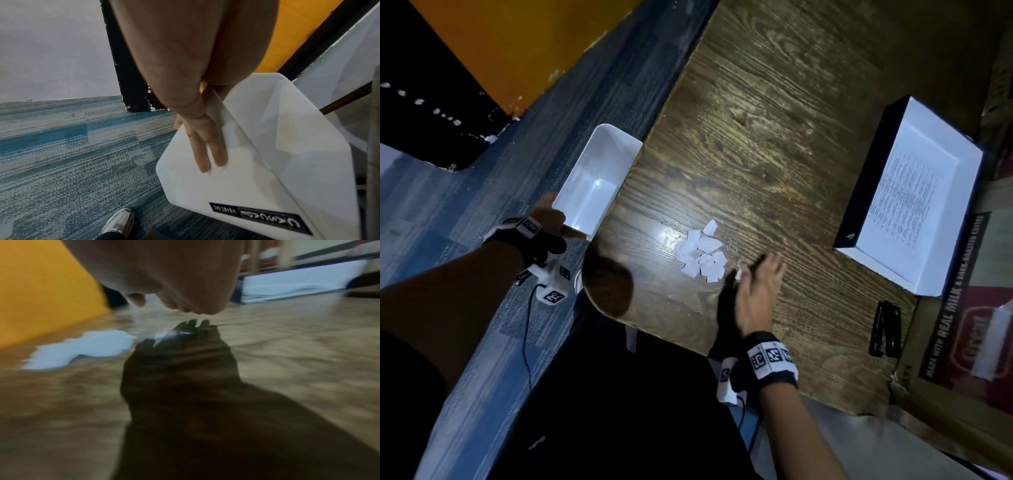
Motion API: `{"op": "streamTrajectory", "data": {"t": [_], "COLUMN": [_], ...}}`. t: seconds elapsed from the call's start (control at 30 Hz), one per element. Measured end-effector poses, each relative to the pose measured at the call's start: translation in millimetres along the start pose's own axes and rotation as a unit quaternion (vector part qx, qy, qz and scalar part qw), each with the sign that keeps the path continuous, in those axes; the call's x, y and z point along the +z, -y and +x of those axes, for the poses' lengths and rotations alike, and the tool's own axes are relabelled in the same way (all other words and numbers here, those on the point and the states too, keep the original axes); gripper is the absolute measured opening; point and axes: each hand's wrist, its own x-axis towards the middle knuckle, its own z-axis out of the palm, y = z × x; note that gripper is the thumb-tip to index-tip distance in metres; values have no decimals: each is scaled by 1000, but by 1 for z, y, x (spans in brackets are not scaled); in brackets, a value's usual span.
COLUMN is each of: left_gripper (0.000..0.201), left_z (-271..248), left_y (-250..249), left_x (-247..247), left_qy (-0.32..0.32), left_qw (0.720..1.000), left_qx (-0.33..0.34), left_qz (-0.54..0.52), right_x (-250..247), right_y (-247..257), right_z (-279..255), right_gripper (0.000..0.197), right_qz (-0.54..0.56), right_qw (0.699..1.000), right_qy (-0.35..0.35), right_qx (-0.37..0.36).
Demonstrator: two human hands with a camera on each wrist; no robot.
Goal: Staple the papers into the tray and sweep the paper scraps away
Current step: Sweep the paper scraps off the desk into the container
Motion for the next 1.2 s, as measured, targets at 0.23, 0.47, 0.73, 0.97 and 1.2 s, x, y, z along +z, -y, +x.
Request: {"op": "streamTrajectory", "data": {"t": [0.23, 0.47, 0.73, 0.97, 1.2], "left_gripper": [54, 30, 34, 49, 33], "left_z": [1, -28, -47, -41, -31], "left_y": [6, -6, -17, -14, -3], "left_x": [1, 12, 14, 12, 2], "left_qy": [-2, -13, 11, -13, 9], "left_qw": [1000, 999, 999, 998, 998], "left_qx": [7, 16, 30, 54, 44], "left_qz": [-1, 24, -34, 23, 38], "right_x": [27, 72, 40, 30, 74], "right_y": [24, 97, 85, 72, 116], "right_z": [0, -17, 8, 41, -17], "right_gripper": [71, 68, 67, 71, 69], "right_qz": [-11, 23, 68, -51, 7], "right_qw": [994, 998, 996, 998, 985], "right_qy": [5, 54, 12, 37, 129], "right_qx": [110, 27, -65, -5, -116]}}
